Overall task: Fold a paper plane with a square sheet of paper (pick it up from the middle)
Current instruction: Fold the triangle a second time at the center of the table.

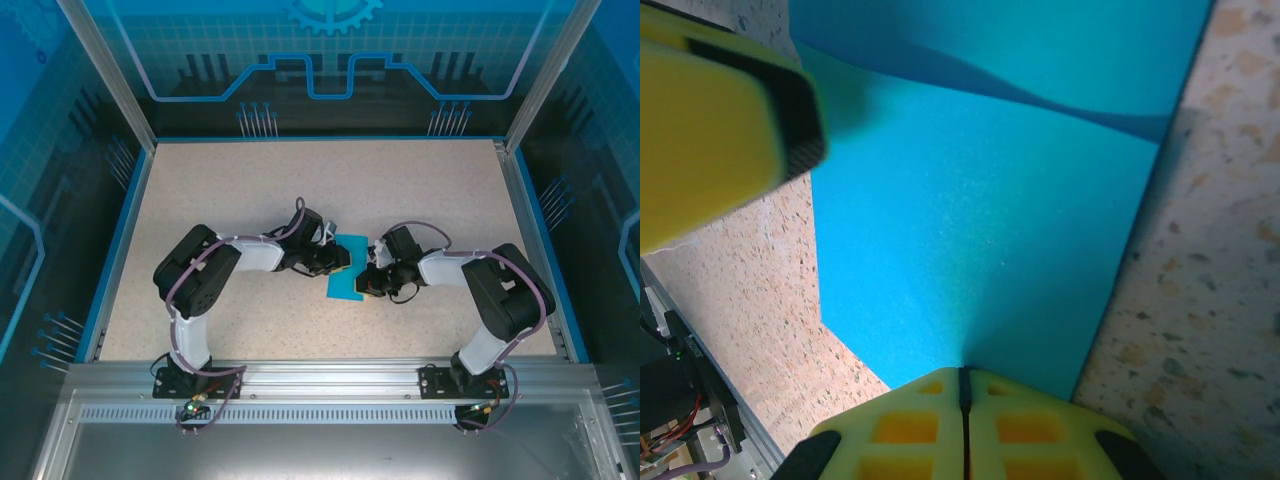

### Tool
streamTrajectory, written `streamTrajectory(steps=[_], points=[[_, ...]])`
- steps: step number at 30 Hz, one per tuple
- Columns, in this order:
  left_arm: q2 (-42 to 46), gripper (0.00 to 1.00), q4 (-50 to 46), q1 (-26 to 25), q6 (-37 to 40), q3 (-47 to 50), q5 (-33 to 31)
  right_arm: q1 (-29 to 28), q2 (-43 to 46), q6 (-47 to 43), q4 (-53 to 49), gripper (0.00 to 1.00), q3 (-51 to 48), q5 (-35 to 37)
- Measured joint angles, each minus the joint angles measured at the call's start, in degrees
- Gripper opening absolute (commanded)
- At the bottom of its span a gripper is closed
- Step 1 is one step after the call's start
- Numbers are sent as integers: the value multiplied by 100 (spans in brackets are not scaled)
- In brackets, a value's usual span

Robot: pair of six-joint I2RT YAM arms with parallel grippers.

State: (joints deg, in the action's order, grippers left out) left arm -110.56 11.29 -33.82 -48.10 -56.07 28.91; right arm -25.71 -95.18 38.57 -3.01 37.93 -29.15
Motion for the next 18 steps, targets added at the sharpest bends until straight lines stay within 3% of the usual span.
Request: streamTrajectory(steps=[18], points=[[-142, 21, 57, 7, -2, 74, -120, -24, 164, 133, -391, 8, 317, 2]])
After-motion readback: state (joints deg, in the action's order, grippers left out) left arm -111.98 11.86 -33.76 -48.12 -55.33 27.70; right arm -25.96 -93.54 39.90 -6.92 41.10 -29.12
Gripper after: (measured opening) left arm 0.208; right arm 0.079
